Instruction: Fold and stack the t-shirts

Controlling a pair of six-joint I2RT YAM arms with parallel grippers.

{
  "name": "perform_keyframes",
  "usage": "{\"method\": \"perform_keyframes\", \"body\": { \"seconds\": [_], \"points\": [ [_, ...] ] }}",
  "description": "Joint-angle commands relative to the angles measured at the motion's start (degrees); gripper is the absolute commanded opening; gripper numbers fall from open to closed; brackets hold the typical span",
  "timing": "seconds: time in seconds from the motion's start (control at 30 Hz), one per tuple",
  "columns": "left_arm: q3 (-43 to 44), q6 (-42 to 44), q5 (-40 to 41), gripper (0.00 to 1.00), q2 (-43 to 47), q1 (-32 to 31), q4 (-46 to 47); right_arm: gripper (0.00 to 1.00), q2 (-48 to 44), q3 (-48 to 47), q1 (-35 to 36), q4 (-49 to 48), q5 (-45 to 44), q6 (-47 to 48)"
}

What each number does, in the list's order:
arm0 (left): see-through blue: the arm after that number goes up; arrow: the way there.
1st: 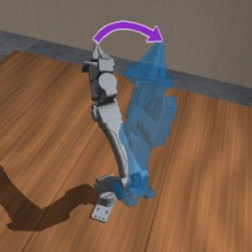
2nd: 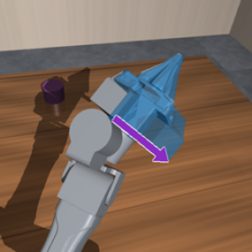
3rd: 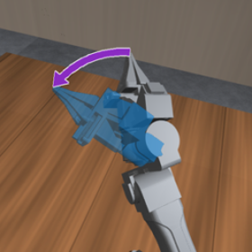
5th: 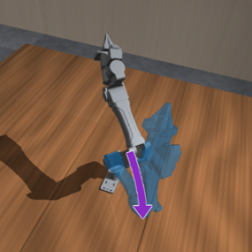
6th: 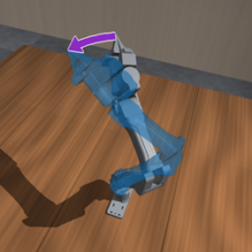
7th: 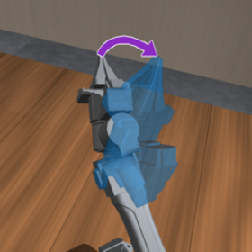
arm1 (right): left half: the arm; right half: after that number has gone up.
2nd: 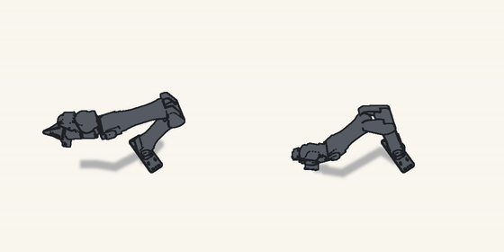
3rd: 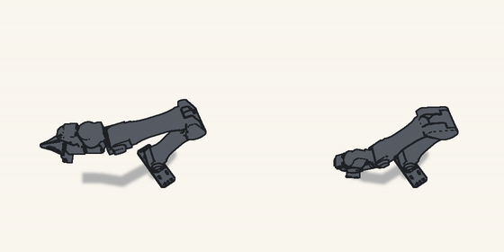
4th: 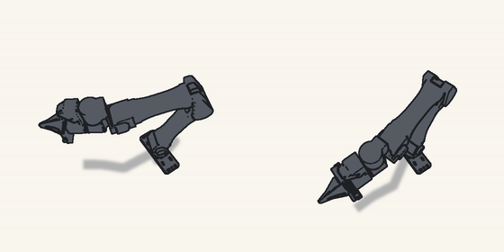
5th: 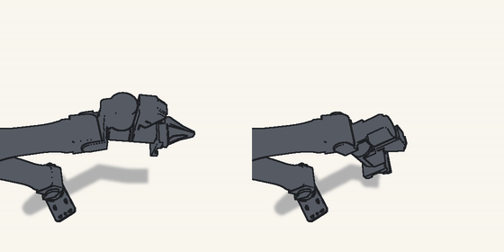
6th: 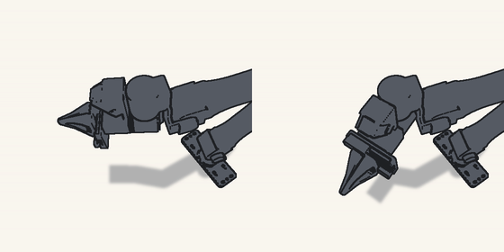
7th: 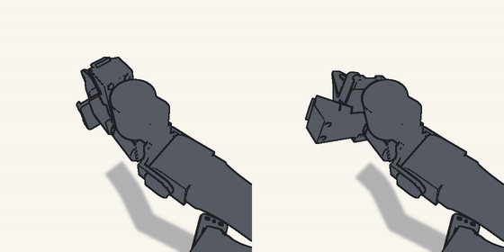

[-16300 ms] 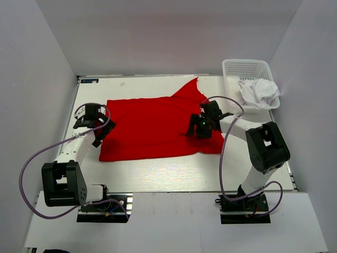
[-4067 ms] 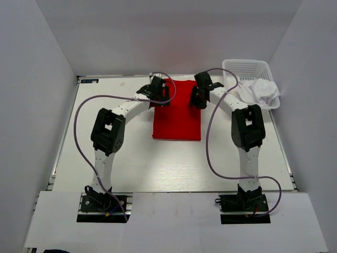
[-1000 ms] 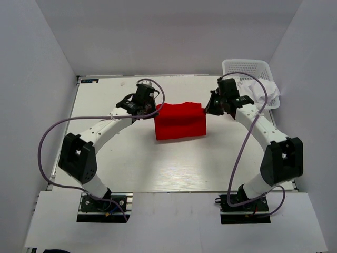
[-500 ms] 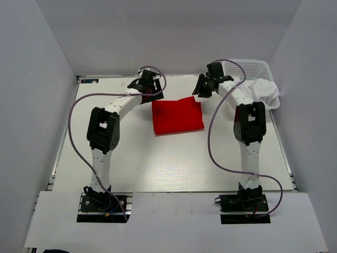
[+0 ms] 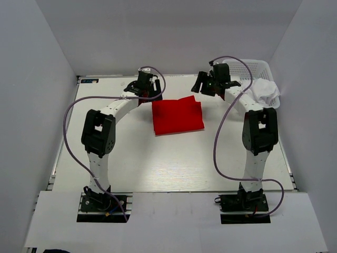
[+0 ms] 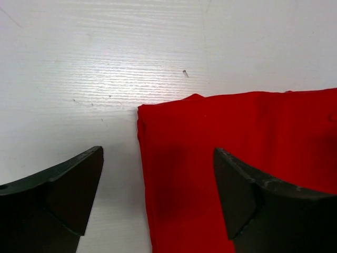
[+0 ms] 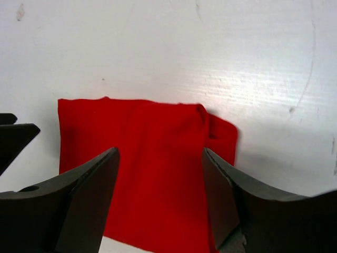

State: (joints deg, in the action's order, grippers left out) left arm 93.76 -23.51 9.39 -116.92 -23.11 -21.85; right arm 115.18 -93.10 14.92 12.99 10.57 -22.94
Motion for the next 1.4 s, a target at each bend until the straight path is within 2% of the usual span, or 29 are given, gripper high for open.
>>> {"method": "perform_keyframes", "body": {
  "seconds": [0.0,0.27,0.4,0.43,0.5,0.53,0.57,0.6,0.63,0.67,0.7,0.73,0.77,0.93,1.13,1.37],
  "points": [
    [0.6,1.7,-1.5,0.91,0.6,-0.3,1.9,0.70,1.8,-2.5,0.5,-2.0,2.2,6.3],
    [9.0,1.7,-2.1,0.68,-8.8,-0.3,-1.8,0.64,11.9,-11.7,1.1,1.5,2.1,6.4],
    [13.1,1.2,-1.0,0.68,-12.9,-0.3,-3.5,0.61,14.5,-12.0,1.3,-1.6,1.6,6.3],
    [13.7,1.2,-1.0,0.67,-14.3,-0.3,-3.6,0.59,14.6,-12.3,1.2,-1.8,1.8,5.8],
    [15.1,1.2,-2.3,0.61,-15.4,-0.3,-3.6,0.44,15.1,-12.1,1.0,-2.8,2.2,5.1],
    [15.8,1.2,-2.4,0.49,-16.0,-0.3,-3.6,0.38,14.6,-11.0,1.0,-4.1,2.2,4.6],
    [16.5,1.2,-2.4,0.44,-16.6,-0.3,-3.6,0.23,14.6,-10.3,1.2,-5.5,2.5,4.4],
    [17.2,1.2,-2.4,0.38,-17.4,-0.3,-4.2,0.15,13.9,-9.7,1.1,-6.4,3.1,4.2],
    [17.9,1.2,-3.0,0.32,-17.4,-0.3,-4.2,0.10,13.8,-8.4,1.2,-7.3,3.1,3.9],
    [17.9,1.2,-3.0,0.19,-17.4,-0.3,-4.2,0.06,13.7,-8.2,1.0,-7.6,3.2,4.0],
    [17.9,1.2,-3.5,0.11,-17.4,-0.3,-4.2,0.01,13.6,-7.9,1.0,-8.1,3.2,3.9],
    [17.9,1.2,-3.5,0.03,-16.6,-0.3,-4.2,0.01,13.2,-7.9,1.1,-8.3,3.6,3.9],
    [17.0,1.2,-3.5,0.00,-16.0,-0.3,-4.2,0.00,13.1,-7.8,1.1,-8.5,3.8,4.2],
    [10.9,1.7,-3.5,0.00,-9.6,-0.8,-0.3,0.00,9.4,-4.9,1.1,-10.6,5.7,4.5],
    [2.2,2.8,-5.9,0.00,-1.2,-1.8,3.5,0.00,-1.0,7.0,0.6,-16.3,4.5,1.8],
    [-0.3,2.8,-7.3,0.00,1.9,-1.8,5.8,0.00,-4.6,10.7,0.4,-15.1,-0.9,-0.1]
  ]
}}
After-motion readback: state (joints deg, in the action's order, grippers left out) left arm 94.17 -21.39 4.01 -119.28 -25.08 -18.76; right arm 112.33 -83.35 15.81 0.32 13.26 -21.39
